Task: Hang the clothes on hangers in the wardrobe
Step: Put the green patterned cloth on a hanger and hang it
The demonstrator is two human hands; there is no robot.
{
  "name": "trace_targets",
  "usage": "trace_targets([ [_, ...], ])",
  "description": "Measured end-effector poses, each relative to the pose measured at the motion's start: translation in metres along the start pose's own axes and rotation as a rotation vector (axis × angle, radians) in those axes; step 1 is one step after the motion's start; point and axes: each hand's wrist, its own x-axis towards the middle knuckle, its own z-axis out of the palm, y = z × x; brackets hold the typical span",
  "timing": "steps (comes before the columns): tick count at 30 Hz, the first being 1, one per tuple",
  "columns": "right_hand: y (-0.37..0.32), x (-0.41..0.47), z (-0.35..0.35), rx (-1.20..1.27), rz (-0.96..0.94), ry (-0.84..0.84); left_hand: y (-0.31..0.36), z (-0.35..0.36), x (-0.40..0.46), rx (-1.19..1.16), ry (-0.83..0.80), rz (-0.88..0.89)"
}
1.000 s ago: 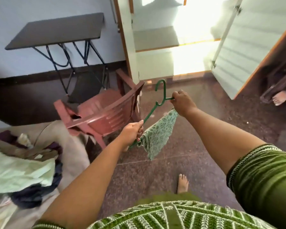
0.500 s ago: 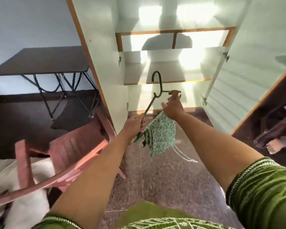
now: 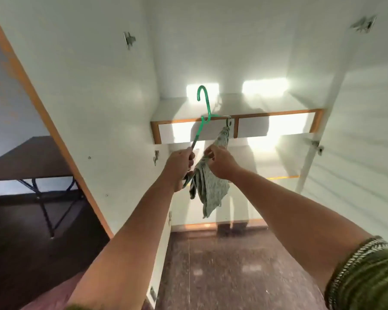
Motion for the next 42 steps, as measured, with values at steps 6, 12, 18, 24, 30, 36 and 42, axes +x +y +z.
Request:
trace_targets([
  [6,-0.011,0.116,-0.031,0.022,-0.101,-0.053,0.082,0.019,0.116,-0.088,0.083,0.067],
  [12,-0.022,0.241,-0.045,0.005,-0.155,0.037,0.165,0.033,0.215,-0.121,0.118,0.115],
  [18,-0.041,0.378,-0.085,0.027,-0.331,0.258,0.258,0.05,0.294,-0.107,0.182,0.189],
  [24,-0.08,0.475,-0.137,0.053,-0.642,0.328,0.346,0.057,0.349,-0.02,0.276,0.364],
  [30,-0.126,0.552,-0.178,0.089,-0.764,0.332,0.416,0.045,0.404,0.103,0.435,0.526],
  [36,-0.168,0.641,-0.191,0.095,-0.753,0.305,0.471,0.022,0.474,0.28,0.532,0.66],
  [42,-0.223,0.733,-0.212,0.063,-0.795,0.392,0.524,-0.023,0.531,0.321,0.564,0.816],
])
